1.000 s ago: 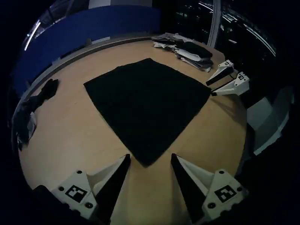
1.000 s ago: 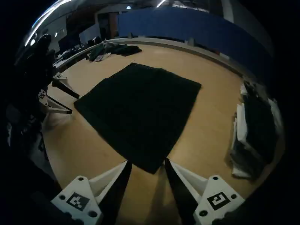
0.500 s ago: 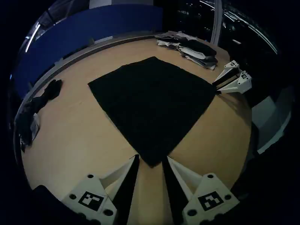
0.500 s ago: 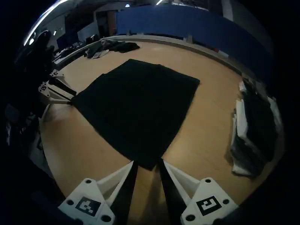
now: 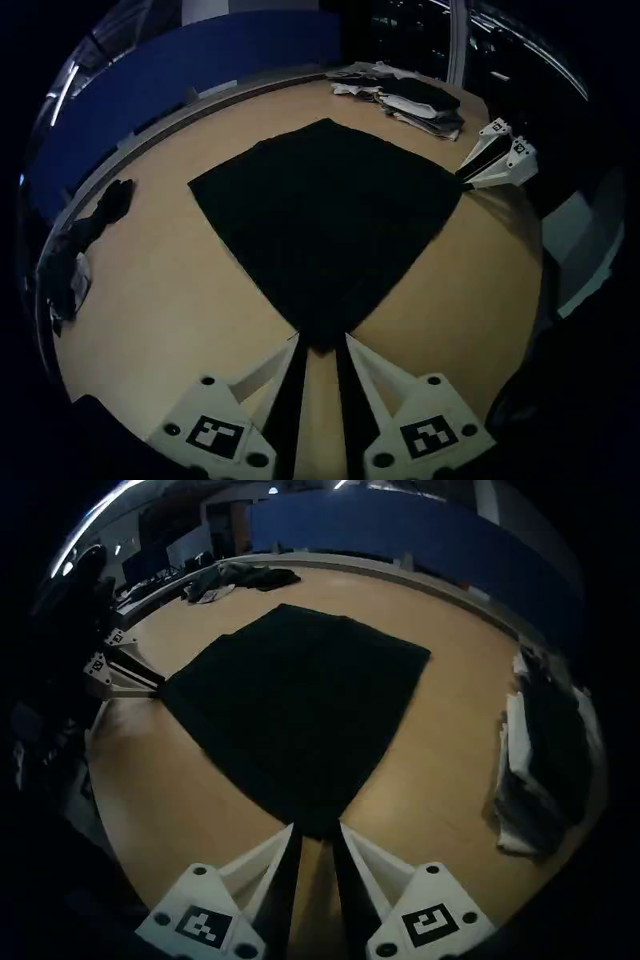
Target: Fold towel
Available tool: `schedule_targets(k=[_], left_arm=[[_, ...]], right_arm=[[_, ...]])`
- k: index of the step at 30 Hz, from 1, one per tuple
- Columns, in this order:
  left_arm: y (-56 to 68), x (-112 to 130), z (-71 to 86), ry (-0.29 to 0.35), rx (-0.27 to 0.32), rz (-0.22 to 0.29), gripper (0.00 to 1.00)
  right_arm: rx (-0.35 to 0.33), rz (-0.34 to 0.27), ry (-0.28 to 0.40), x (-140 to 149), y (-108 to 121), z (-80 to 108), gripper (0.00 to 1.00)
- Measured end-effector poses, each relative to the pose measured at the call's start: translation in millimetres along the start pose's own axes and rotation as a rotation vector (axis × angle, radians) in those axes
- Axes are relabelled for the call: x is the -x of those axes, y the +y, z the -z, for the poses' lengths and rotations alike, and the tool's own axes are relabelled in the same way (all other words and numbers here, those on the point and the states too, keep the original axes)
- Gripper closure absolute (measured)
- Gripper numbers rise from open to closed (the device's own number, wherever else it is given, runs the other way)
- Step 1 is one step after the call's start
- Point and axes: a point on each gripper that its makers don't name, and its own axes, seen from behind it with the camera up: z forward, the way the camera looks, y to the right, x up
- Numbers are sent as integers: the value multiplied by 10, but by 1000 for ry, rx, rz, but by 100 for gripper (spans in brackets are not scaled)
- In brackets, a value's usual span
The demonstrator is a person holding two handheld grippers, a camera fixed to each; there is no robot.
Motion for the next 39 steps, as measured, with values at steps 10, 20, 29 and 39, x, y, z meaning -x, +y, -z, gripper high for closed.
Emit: schedule_targets(k=[10,20,29,39], left_arm=[[18,5,2,-5,-2,-2,80],[56,-16,10,-10,-9,-33,91],[108,-59,45,0,12,22,93],[111,-147,147,19,5,51,93]], right_arm=[[11,20,-10,13,25,10,86],[22,-9,-8,-5,55,39,91],[30,-16,6,-47,92,93,92],[32,-16,30,-151,106,187,92]])
